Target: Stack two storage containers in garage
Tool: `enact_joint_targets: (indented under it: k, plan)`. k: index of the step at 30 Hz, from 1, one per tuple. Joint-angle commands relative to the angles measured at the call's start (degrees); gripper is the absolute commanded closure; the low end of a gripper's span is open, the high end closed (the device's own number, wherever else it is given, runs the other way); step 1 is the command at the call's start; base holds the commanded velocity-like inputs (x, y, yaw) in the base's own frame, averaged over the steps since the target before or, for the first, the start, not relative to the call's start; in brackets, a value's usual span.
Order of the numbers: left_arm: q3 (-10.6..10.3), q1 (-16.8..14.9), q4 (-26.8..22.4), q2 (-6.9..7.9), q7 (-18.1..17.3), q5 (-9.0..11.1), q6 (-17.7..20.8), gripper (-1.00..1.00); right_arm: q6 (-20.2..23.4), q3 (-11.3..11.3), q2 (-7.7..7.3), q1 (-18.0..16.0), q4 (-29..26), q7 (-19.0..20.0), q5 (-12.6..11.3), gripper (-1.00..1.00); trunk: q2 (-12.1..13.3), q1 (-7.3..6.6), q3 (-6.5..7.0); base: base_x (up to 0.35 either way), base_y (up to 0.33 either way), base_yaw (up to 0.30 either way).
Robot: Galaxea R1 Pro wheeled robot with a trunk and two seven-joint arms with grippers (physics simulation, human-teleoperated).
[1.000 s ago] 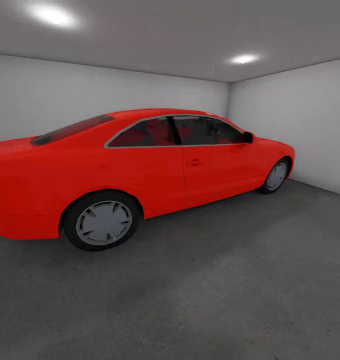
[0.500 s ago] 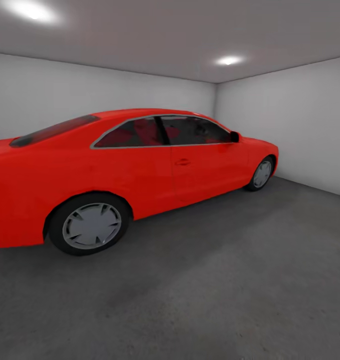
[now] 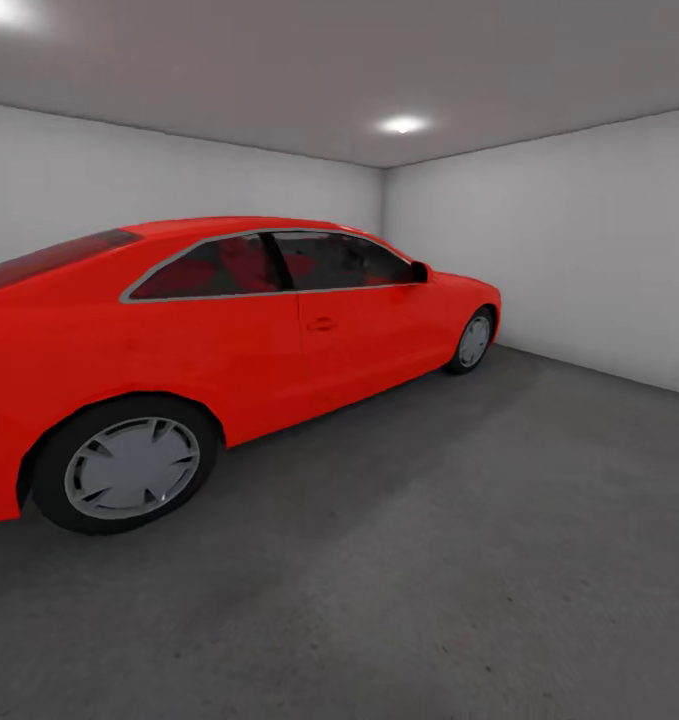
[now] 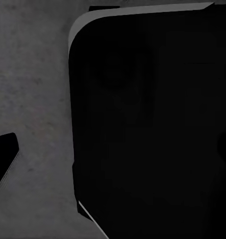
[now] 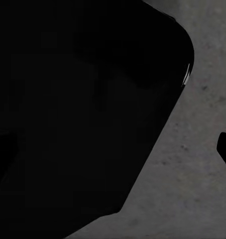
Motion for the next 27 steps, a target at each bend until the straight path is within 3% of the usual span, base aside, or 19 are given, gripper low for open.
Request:
enact_joint_targets:
  k: [1, 27]
  plan:
    - [0.0, 0.0, 0.0, 0.01, 0.0, 0.0, -0.1, -1.00, -0.2, 0.3, 0.00, 0.0, 0.0, 0.1, -0.3, -1.00, 0.0, 0.00, -0.04, 0.000, 0.000, -0.283]
    - [0.0, 0.0, 0.0, 0.01, 0.0, 0.0, -0.1, -1.00, -0.2, 0.3, -0.08, 0.0, 0.0, 0.1, -0.3, -1.00, 0.0, 0.00, -0.04, 0.000, 0.000, -0.283]
